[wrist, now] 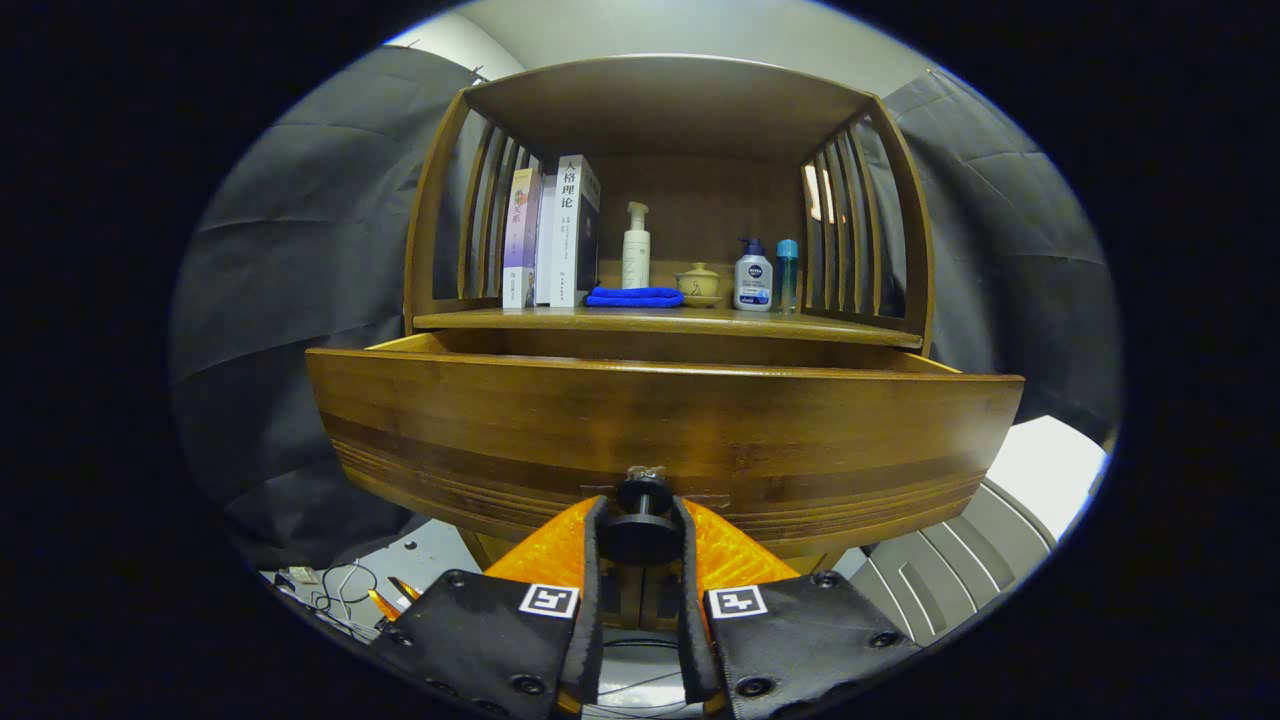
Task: Pull open the drawer, take out the items inside it, and place them on the countertop above the cabinet.
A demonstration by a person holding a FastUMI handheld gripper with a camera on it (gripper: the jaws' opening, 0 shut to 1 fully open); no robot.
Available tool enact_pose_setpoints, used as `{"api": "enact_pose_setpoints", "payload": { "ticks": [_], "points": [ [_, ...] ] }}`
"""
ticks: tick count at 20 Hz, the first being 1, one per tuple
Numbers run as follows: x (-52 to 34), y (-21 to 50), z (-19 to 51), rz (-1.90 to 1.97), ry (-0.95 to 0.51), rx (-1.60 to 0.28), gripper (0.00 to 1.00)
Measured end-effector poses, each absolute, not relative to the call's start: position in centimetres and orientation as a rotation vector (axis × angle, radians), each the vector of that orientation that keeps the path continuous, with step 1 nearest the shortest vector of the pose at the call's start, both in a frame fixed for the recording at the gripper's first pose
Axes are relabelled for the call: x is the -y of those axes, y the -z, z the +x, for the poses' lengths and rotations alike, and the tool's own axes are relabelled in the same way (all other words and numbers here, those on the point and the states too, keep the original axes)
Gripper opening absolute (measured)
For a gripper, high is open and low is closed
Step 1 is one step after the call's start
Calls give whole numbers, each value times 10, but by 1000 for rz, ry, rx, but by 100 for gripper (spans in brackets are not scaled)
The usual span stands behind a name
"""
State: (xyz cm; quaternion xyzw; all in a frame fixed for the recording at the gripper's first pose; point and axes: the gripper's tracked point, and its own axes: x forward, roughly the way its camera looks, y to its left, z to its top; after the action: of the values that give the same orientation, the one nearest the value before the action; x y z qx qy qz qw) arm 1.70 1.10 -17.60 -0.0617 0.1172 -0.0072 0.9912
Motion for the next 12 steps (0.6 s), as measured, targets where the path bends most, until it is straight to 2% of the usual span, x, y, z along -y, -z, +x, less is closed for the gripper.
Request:
{"api": "enact_pose_setpoints", "payload": {
  "ticks": [2,6,12],
  "points": [
    [-11,176,15,-120,15,-229,33],
    [-12,171,16,-149,10,-193,50],
    [-13,143,15,-146,12,-94,95]
  ]
}}
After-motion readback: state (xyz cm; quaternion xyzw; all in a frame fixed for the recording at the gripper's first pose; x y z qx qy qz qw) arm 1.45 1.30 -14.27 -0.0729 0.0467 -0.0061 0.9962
